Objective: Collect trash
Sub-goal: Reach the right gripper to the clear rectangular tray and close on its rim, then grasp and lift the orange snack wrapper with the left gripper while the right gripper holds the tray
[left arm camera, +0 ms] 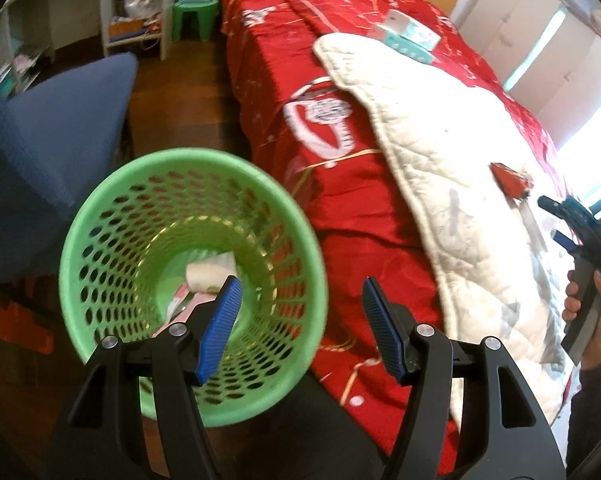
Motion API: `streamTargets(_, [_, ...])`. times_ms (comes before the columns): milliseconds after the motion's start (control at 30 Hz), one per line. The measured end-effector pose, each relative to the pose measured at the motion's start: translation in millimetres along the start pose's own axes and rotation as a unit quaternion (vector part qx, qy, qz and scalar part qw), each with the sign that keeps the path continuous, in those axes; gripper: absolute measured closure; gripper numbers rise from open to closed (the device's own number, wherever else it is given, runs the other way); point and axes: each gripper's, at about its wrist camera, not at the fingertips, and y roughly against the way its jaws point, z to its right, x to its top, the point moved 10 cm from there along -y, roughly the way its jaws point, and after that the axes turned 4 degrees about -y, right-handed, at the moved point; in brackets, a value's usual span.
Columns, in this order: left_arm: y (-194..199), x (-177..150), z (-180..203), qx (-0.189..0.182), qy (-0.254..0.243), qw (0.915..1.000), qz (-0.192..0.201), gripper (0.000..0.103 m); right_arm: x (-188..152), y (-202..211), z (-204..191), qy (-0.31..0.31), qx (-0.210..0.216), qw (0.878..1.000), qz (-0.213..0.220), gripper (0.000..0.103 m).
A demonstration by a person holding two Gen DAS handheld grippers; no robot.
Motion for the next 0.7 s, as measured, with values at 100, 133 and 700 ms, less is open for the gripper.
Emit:
streamTargets(100, [-3, 10, 25, -0.013, -0.020, 0.9997, 0.003, 0.041, 0, -1, -3, 0.009, -0.004, 1.000, 0.004, 0.008])
streamTargets(133, [-4, 12, 30, -0.015, -0.025, 0.9996, 0.005, 0.041, 0, -2, -3, 0.008, -0.003, 1.000, 0.002, 0.008])
streamTargets(700, [-36, 65, 187, -0.092, -0.171, 0.9807, 0.027, 0.041, 1, 48, 10, 0.001, 0.037, 0.999, 0.026, 0.016])
